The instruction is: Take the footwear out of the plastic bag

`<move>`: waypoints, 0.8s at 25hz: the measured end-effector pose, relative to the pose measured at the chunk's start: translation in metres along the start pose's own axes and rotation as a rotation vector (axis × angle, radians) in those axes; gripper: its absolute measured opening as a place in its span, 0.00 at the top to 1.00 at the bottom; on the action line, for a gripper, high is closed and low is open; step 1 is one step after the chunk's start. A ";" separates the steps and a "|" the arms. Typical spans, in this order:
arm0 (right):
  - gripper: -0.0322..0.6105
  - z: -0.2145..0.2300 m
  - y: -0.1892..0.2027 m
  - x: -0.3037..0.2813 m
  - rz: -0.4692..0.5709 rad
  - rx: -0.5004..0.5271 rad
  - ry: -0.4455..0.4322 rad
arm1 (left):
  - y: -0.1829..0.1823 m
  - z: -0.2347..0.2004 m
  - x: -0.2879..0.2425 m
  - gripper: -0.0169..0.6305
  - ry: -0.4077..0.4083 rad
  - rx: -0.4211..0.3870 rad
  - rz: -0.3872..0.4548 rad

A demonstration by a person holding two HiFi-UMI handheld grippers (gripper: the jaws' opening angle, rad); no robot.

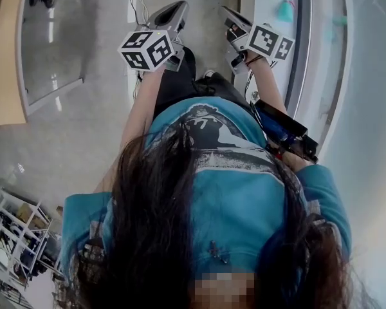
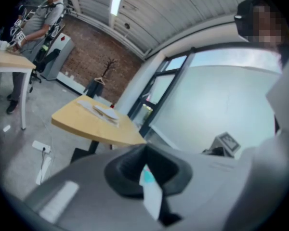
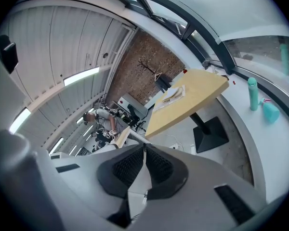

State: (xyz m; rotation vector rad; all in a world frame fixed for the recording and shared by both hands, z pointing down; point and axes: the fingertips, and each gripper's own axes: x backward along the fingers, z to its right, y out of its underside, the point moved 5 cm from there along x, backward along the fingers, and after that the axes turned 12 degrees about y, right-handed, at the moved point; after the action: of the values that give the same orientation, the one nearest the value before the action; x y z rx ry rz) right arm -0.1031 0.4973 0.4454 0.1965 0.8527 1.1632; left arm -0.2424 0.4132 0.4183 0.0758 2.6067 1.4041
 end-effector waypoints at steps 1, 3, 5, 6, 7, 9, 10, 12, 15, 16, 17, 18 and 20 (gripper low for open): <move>0.91 -0.004 0.005 0.016 -0.001 0.004 -0.006 | 0.003 0.016 0.006 0.97 -0.008 0.001 0.001; 0.91 -0.005 0.021 0.042 -0.005 0.018 -0.015 | 0.018 0.042 0.020 0.97 -0.021 0.001 -0.003; 0.91 -0.004 0.030 0.048 -0.013 0.035 -0.021 | 0.030 0.049 0.028 0.97 -0.040 0.002 -0.007; 0.91 -0.003 0.032 0.047 -0.019 0.042 -0.025 | 0.033 0.049 0.030 0.97 -0.050 0.005 -0.007; 0.91 -0.004 0.033 0.045 -0.024 0.046 -0.030 | 0.035 0.048 0.032 0.97 -0.058 0.009 -0.006; 0.91 -0.005 0.035 0.043 -0.032 0.050 -0.039 | 0.037 0.047 0.034 0.97 -0.070 0.015 -0.002; 0.91 -0.005 0.036 0.043 -0.034 0.052 -0.043 | 0.037 0.047 0.035 0.97 -0.075 0.016 -0.001; 0.91 -0.008 0.037 0.044 -0.038 0.063 -0.052 | 0.038 0.048 0.036 0.97 -0.084 0.014 0.001; 0.92 -0.011 0.037 0.043 -0.044 0.107 -0.048 | 0.036 0.048 0.034 0.97 -0.090 0.010 0.003; 0.92 -0.013 0.037 0.043 -0.045 0.123 -0.044 | 0.035 0.047 0.034 0.97 -0.091 0.008 0.002; 0.92 -0.014 0.037 0.042 -0.045 0.132 -0.046 | 0.034 0.047 0.033 0.97 -0.093 0.006 0.001; 0.92 -0.015 0.037 0.042 -0.046 0.134 -0.051 | 0.034 0.046 0.033 0.97 -0.095 0.004 -0.001; 0.92 -0.014 0.039 0.042 -0.049 0.134 -0.052 | 0.035 0.045 0.033 0.97 -0.100 0.003 -0.001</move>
State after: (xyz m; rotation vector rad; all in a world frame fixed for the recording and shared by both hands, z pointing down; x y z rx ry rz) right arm -0.1352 0.5454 0.4366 0.3130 0.8851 1.0523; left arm -0.2682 0.4739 0.4184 0.1418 2.5273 1.3601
